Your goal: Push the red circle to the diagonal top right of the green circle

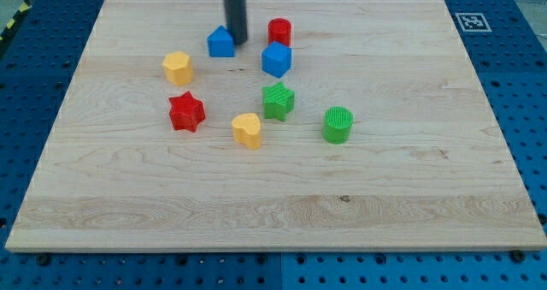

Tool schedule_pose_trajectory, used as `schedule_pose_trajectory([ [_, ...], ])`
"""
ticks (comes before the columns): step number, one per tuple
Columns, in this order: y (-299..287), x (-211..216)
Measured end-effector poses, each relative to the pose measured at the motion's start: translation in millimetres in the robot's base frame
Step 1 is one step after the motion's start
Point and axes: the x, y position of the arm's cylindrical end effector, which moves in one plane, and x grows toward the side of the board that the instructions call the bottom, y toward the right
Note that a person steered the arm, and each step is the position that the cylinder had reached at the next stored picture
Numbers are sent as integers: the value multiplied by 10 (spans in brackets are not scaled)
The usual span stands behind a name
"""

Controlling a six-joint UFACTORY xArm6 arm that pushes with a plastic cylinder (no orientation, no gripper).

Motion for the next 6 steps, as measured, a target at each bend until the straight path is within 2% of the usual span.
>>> schedule_pose_trajectory([
  [1,-378,14],
  [2,-269,-69],
  [5,1739,-28],
  [6,1930,261],
])
